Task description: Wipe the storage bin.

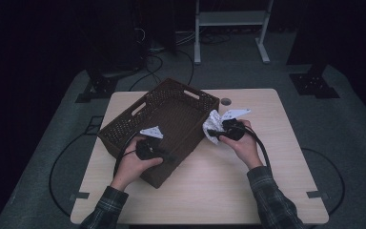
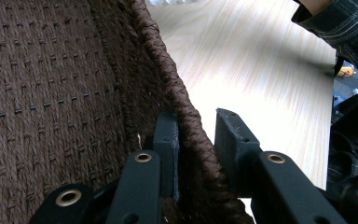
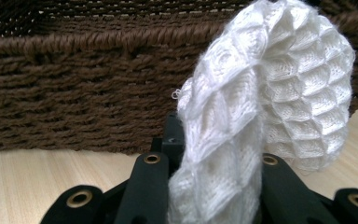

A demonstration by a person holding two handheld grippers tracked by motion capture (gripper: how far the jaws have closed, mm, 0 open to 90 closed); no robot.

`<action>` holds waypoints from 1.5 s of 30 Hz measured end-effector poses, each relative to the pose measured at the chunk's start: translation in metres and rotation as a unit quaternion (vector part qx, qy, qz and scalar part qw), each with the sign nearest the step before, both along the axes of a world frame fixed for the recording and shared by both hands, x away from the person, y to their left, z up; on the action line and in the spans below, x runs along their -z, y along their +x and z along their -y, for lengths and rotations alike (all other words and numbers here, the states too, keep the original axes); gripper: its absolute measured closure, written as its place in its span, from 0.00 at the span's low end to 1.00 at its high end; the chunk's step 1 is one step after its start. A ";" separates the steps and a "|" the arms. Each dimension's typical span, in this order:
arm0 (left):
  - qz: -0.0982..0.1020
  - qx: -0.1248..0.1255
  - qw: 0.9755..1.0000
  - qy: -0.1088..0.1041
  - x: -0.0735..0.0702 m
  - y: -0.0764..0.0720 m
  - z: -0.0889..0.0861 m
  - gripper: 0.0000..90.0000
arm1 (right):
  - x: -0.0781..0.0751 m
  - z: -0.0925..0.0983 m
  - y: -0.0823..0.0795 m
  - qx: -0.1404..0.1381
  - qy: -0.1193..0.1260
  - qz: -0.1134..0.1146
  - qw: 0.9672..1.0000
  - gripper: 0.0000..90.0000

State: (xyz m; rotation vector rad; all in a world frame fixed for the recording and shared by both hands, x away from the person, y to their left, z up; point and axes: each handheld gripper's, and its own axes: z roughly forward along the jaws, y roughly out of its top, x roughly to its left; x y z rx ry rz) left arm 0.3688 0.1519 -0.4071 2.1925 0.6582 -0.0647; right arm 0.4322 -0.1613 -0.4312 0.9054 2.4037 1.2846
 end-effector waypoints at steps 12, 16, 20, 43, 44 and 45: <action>0.000 0.000 1.000 0.000 0.000 0.000 0.000 0.77 | 0.019 -0.004 0.001 -0.003 -0.014 -0.019 1.000 0.83; 0.000 0.000 1.000 0.000 0.000 0.000 0.000 0.77 | 0.024 -0.005 0.001 -0.002 -0.015 -0.026 1.000 0.83; -0.001 0.000 1.000 0.000 0.000 0.000 0.000 0.77 | 0.029 -0.005 0.002 -0.001 -0.018 -0.032 0.999 0.83; -0.001 -0.001 1.000 0.001 0.000 0.000 0.000 0.77 | 0.028 -0.001 -0.005 -0.005 -0.010 -0.020 1.000 0.83; -0.001 -0.001 1.000 0.001 0.000 0.000 0.000 0.77 | 0.026 -0.001 -0.005 -0.004 -0.006 -0.017 1.000 0.83; -0.001 -0.001 1.000 0.001 0.000 0.000 0.000 0.77 | 0.023 -0.001 -0.006 -0.006 -0.005 -0.015 1.000 0.83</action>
